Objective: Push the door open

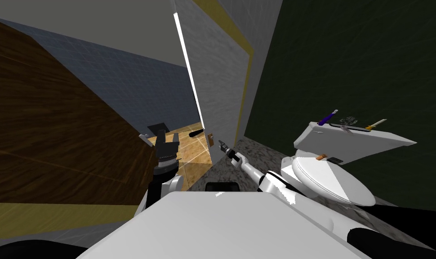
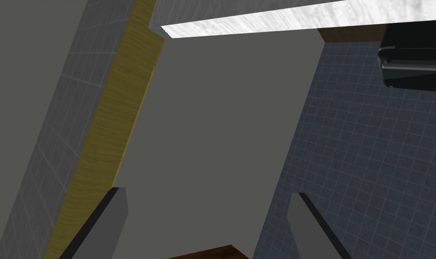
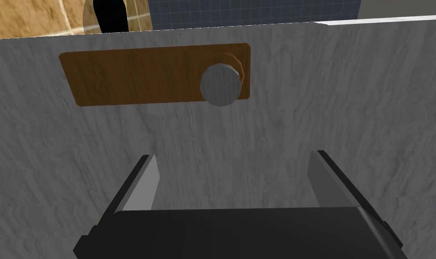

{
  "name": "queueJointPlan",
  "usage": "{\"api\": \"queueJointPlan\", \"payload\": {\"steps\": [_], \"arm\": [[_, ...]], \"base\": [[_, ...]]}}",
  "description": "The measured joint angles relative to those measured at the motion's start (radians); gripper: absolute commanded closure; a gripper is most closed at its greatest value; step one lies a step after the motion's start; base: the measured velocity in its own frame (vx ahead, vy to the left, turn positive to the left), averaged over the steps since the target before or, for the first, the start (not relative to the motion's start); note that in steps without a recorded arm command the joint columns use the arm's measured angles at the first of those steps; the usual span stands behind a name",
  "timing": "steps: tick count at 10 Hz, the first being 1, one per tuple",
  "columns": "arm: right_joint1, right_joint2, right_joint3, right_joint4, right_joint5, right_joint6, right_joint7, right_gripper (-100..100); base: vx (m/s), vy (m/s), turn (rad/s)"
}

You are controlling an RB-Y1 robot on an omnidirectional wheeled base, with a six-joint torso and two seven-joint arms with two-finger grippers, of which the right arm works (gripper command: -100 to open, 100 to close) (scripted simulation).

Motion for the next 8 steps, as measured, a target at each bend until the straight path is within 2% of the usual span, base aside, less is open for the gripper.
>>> {"api": "queueJointPlan", "payload": {"steps": [3,8], "arm": [[-0.002,0.007,-0.007,0.01,-0.001,0.001,0.007,-100],[-0.002,0.027,-0.027,0.022,-0.005,0.008,0.03,-100]], "base": [[0.141,0.088,0.037],[0.165,0.134,0.045]]}}
